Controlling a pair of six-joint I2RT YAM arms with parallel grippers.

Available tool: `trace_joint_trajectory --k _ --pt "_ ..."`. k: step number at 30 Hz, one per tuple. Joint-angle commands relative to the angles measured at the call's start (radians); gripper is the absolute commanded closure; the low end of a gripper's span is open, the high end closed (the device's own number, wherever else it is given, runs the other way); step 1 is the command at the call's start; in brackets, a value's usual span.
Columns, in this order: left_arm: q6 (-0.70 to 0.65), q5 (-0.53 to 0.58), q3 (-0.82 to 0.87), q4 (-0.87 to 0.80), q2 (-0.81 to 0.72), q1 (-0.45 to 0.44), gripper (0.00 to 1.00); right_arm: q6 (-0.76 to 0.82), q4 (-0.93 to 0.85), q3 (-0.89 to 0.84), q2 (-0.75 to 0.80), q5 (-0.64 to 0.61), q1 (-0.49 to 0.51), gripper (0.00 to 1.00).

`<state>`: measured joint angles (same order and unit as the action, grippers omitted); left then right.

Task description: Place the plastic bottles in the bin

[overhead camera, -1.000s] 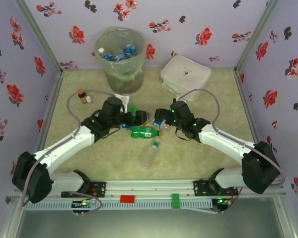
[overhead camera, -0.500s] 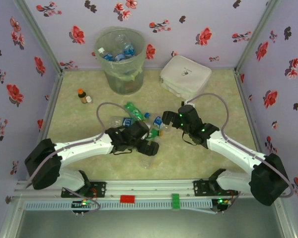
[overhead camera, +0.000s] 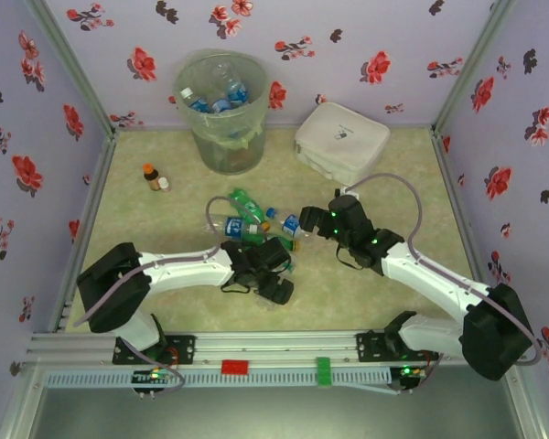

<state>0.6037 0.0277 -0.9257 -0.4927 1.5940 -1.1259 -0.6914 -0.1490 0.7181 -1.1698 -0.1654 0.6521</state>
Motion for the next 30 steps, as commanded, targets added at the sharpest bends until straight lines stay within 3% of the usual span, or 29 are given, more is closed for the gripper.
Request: trace_joint_trajectory --k 1,6,21,30 --pt "-0.018 0.027 -0.010 -0.024 0.023 -0.009 0.04 -0.019 0.000 -0.012 0.013 -0.025 -0.008 0.00" --pt "-0.036 0.029 0.001 -0.012 0.025 -0.009 0.13 -0.022 0.003 -0.008 -0.002 -0.024 -0.009 0.00" --pt "-0.084 0.030 0.027 0.000 -0.022 -0.009 0.60 -0.030 0.009 -0.009 0.006 -0.019 -0.014 0.00" --pt "-0.065 0.145 0.030 0.045 -0.232 -0.005 0.64 -0.004 -0.013 0.014 0.001 -0.024 -0.027 0.00"
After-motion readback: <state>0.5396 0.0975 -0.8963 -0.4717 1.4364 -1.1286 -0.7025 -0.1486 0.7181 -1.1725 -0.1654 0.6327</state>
